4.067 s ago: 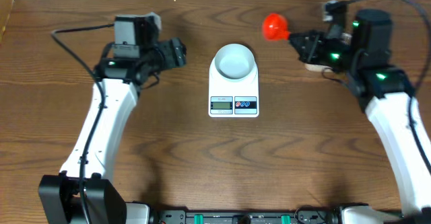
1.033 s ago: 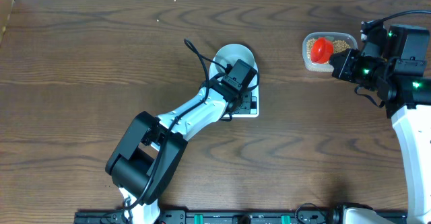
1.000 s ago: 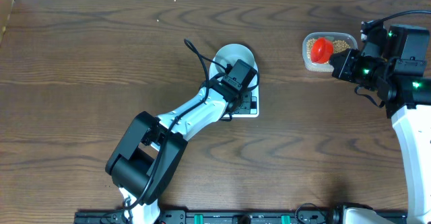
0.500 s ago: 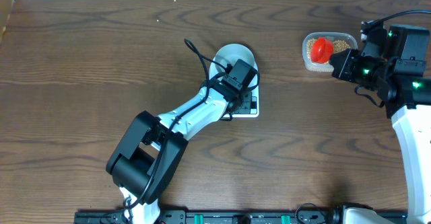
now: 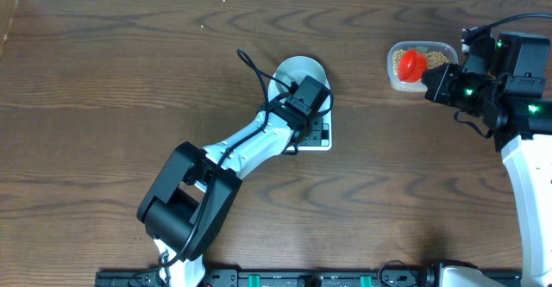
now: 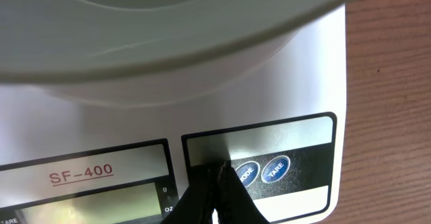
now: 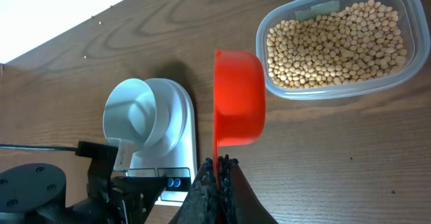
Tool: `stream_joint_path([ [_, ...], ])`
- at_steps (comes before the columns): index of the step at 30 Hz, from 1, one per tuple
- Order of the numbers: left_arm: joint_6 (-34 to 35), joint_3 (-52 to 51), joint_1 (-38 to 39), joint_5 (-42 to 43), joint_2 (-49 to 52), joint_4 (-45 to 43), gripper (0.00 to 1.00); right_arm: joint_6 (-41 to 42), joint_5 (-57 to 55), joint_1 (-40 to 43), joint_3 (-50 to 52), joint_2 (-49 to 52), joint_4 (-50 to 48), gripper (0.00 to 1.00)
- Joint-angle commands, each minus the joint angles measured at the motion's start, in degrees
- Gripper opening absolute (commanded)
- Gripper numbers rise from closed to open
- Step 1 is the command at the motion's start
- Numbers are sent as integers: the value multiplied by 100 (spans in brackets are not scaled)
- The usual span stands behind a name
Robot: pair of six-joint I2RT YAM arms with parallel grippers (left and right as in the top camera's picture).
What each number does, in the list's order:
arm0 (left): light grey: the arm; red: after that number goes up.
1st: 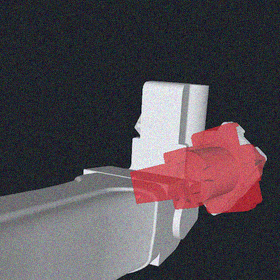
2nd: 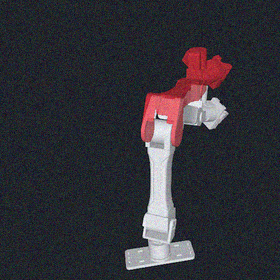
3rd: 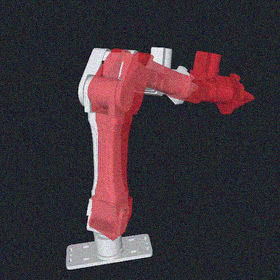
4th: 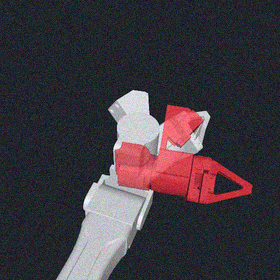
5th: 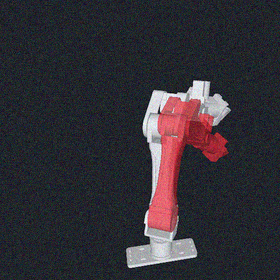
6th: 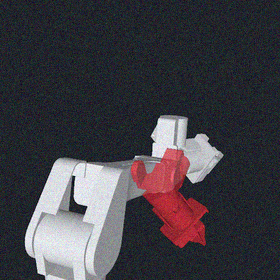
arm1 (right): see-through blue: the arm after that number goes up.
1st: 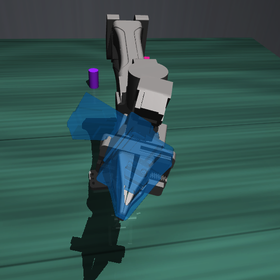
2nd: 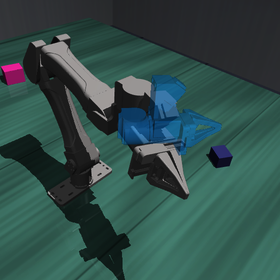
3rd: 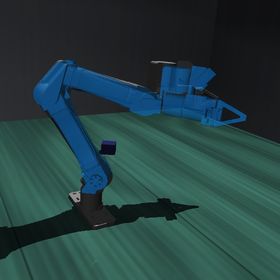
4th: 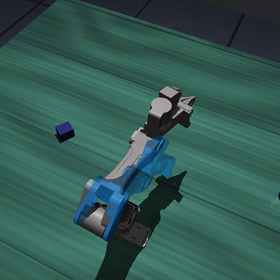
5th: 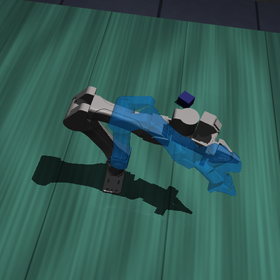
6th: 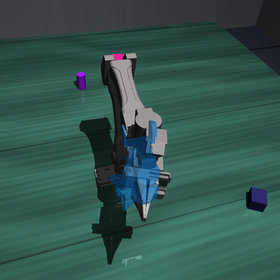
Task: Scoop item into bowl and weigh 50g on scale
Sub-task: 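Press the scale's TARE button with the left gripper tip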
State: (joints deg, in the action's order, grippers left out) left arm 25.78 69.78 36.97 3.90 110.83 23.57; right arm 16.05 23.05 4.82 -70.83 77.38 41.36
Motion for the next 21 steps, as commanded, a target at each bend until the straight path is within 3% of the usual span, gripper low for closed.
stream_joint_path([
  [1, 94, -133, -9, -186, 483, 72, 7, -70, -42, 24, -74, -55, 11, 1],
  [12, 173, -118, -57, -181, 431, 68, 7, -70, -42, 24, -74, -55, 31, 1],
  [21, -273, -114, 4, -210, -389, 120, 7, -66, -42, 24, -74, -55, 31, 1],
])
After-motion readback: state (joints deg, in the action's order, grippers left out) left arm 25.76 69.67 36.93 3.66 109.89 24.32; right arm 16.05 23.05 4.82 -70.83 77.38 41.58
